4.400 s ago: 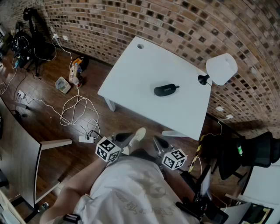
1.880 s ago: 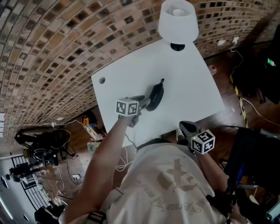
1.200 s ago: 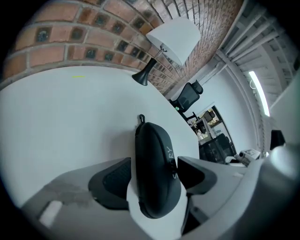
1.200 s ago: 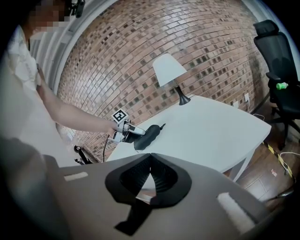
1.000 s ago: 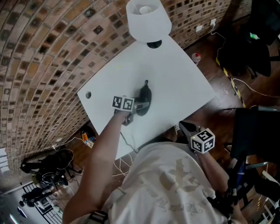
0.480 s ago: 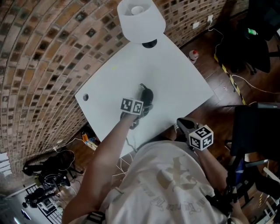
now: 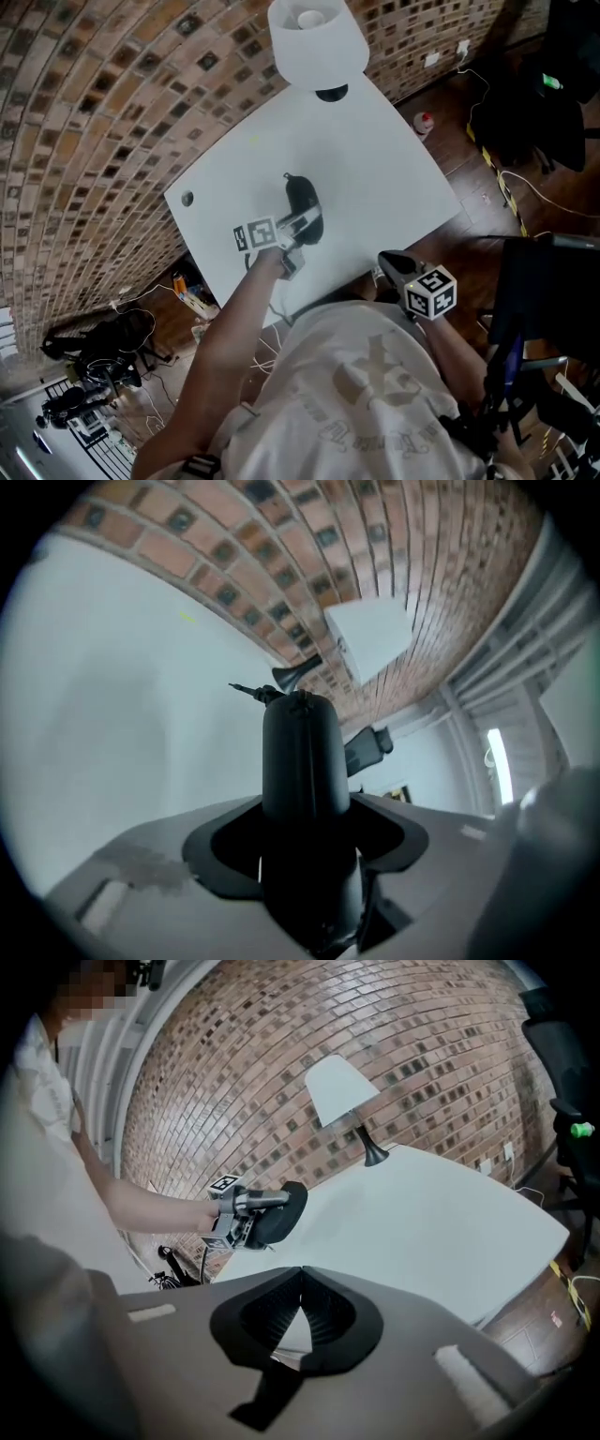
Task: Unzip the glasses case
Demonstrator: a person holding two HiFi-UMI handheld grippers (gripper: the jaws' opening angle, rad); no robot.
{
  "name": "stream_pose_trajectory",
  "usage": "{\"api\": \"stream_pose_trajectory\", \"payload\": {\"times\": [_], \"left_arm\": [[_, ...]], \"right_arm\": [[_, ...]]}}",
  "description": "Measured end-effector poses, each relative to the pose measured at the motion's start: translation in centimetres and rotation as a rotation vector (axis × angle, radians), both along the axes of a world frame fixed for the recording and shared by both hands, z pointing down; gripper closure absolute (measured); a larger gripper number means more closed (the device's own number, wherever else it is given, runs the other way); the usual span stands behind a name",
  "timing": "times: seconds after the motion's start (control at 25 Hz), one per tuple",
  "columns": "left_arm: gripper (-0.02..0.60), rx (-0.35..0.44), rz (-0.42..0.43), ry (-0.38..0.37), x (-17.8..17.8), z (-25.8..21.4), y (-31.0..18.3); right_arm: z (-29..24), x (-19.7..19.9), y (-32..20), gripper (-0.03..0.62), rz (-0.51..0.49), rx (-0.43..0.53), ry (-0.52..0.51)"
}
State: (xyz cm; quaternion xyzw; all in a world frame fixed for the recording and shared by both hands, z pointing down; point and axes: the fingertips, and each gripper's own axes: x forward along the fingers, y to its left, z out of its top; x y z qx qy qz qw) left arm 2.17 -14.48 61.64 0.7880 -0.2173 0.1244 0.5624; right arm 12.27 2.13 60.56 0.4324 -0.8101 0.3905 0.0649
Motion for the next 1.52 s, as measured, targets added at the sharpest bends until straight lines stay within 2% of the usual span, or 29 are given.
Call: {"api": "stream_pose_trajectory", "payload": {"times": [0.04,0.16,0.24,0.32,0.44,0.6,0.72,0.88,1.12,1.52], "left_arm": [[0.302,-0.015,-0.068,0.09,0.0,-1.5,-0.4],[0.304,-0.13,-0.289,0.407,0.1,-6.2,-0.9],[0.305,-0.162,-0.418,0.546,-1.1,-8.5,-1.4],[0.307,-0.151,-0.505,0.643,-2.5,-10.7,-1.8],[0.307,-0.102,-0.577,0.748,-4.3,-14.2,-1.8],[0.307,-0.041,-0.64,0.879,-6.5,-18.3,-1.5],[0.305,-0.019,-0.651,0.934,-7.6,-20.1,-1.0],[0.305,0.008,-0.626,0.973,-8.6,-21.8,-0.4],[0.305,0.028,-0.602,0.988,-9.9,-22.2,0.5],[0.305,0.049,-0.561,1.035,-10.6,-23.5,1.3]], "right_arm": [[-0.5,-0.2,-0.5,0.586,-0.018,0.019,0.006],[-3.2,-1.3,-2.5,0.585,-0.085,0.109,0.019],[-6.0,-2.4,-4.3,0.585,-0.144,0.201,0.03],[-9.2,-4.0,-6.1,0.584,-0.217,0.312,0.066],[-13.8,-6.9,-8.0,0.578,-0.336,0.474,0.113],[-17.6,-10.7,-8.4,0.546,-0.486,0.606,0.12],[-18.2,-12.8,-8.0,0.522,-0.55,0.64,0.121],[-18.5,-14.2,-7.9,0.514,-0.559,0.641,0.066],[-19.3,-16.2,-6.9,0.505,-0.648,0.66,0.007],[-20.1,-17.5,-6.4,0.505,-0.646,0.681,-0.025]]}}
